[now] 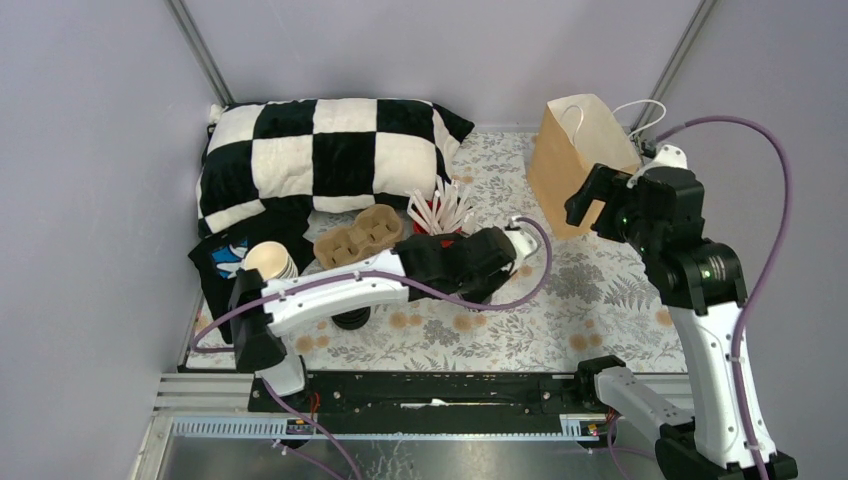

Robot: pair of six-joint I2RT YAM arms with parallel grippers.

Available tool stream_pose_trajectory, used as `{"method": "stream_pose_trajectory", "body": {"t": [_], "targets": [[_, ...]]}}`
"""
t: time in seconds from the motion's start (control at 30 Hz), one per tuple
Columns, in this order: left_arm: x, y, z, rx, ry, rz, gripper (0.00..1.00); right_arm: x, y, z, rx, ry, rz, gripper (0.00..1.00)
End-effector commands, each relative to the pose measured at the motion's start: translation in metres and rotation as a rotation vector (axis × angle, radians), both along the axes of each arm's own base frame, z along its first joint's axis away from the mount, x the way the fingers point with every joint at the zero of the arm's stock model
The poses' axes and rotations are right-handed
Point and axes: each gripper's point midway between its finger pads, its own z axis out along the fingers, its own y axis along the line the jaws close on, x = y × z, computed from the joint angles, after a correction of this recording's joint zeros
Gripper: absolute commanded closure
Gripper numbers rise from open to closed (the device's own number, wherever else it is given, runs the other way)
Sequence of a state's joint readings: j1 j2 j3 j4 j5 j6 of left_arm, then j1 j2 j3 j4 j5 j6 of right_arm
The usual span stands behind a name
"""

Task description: Pack the takeout coffee

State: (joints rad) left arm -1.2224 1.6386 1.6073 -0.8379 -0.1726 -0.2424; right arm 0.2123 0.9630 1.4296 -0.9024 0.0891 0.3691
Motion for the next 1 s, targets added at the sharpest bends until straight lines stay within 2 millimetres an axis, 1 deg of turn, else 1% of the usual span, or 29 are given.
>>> {"method": "stream_pose_trajectory", "body": {"t": [0.0,0.07,0.17,0.3,0.4,0.5,0.6,0.83,0.87,0.9,0.93,0.97], "targets": [[0.001,-0.029,-0.009,-0.016,-0.033,-0.116,1.00,-0.011,-0.015,-0.002,-0.018,0.004,-0.081,0.00],[0.001,-0.035,-0.022,0.010,-0.031,-0.123,1.00,-0.015,-0.016,-0.008,-0.021,0.032,-0.089,0.00],[0.000,-0.046,-0.032,0.026,-0.038,-0.134,1.00,-0.020,-0.017,-0.014,-0.028,0.061,-0.092,0.00],[-0.002,-0.057,-0.050,0.073,-0.057,-0.135,1.00,-0.025,-0.024,-0.015,-0.053,0.076,-0.115,0.00],[-0.001,-0.062,-0.059,0.100,-0.080,-0.135,1.00,-0.028,-0.029,-0.014,-0.070,0.072,-0.131,0.00],[0.001,-0.064,-0.066,0.116,-0.094,-0.126,1.00,-0.031,-0.032,-0.016,-0.080,0.083,-0.145,0.00],[-0.001,-0.066,-0.070,0.121,-0.083,-0.126,1.00,-0.033,-0.033,-0.021,-0.081,0.099,-0.147,0.00],[-0.004,-0.066,-0.072,0.128,-0.087,-0.136,0.99,-0.033,-0.029,-0.024,-0.065,0.101,-0.133,0.00],[-0.004,-0.066,-0.072,0.127,-0.087,-0.136,0.98,-0.032,-0.028,-0.024,-0.063,0.100,-0.131,0.00],[-0.004,-0.066,-0.072,0.126,-0.087,-0.139,0.94,-0.032,-0.028,-0.024,-0.064,0.103,-0.128,0.00],[-0.004,-0.066,-0.072,0.127,-0.086,-0.143,0.88,-0.032,-0.028,-0.025,-0.064,0.106,-0.127,0.00],[-0.005,-0.067,-0.071,0.124,-0.087,-0.149,0.80,-0.031,-0.027,-0.025,-0.063,0.105,-0.122,0.00]]}}
